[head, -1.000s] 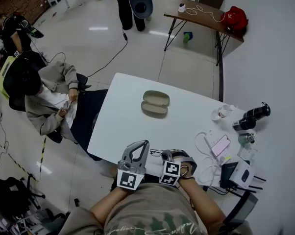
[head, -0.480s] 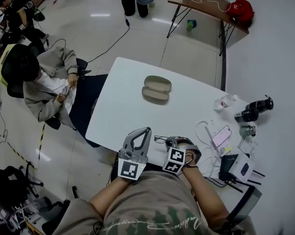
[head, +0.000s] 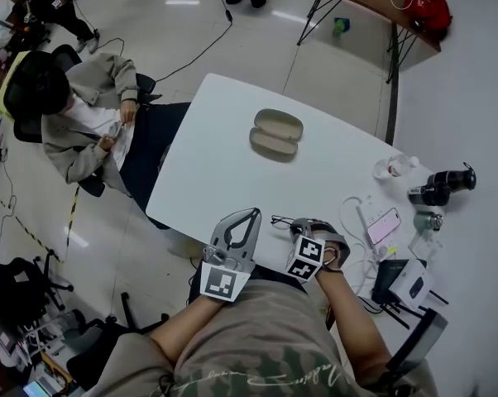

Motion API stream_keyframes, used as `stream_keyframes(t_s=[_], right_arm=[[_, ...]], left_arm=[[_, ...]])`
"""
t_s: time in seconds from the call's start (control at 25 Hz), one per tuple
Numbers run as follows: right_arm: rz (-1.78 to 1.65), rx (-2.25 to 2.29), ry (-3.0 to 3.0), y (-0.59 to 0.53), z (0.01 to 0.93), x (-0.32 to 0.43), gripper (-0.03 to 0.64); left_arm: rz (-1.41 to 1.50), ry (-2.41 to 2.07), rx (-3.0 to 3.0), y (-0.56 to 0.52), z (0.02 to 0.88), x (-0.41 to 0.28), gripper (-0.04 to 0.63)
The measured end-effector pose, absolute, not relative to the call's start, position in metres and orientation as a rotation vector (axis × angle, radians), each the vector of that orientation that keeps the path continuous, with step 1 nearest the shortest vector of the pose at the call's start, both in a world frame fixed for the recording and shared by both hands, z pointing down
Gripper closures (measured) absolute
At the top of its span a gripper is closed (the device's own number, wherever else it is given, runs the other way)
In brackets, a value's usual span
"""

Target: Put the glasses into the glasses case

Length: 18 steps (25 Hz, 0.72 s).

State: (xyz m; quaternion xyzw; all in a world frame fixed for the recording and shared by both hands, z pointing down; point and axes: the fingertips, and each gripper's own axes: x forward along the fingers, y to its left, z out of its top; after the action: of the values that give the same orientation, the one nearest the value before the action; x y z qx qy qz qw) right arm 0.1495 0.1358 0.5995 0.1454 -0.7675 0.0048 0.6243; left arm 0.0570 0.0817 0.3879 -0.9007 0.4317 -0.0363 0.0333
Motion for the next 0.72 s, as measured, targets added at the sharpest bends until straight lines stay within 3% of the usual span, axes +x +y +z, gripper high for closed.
stream_keyframes(t_s=[0.72], right_arm=[[0.003,0.299,-1.750,0.110,0.610,0.156,0.586]], left_arm=[[-0.116,1.258,-2.736,0.089,0.384,0.070,0.589]])
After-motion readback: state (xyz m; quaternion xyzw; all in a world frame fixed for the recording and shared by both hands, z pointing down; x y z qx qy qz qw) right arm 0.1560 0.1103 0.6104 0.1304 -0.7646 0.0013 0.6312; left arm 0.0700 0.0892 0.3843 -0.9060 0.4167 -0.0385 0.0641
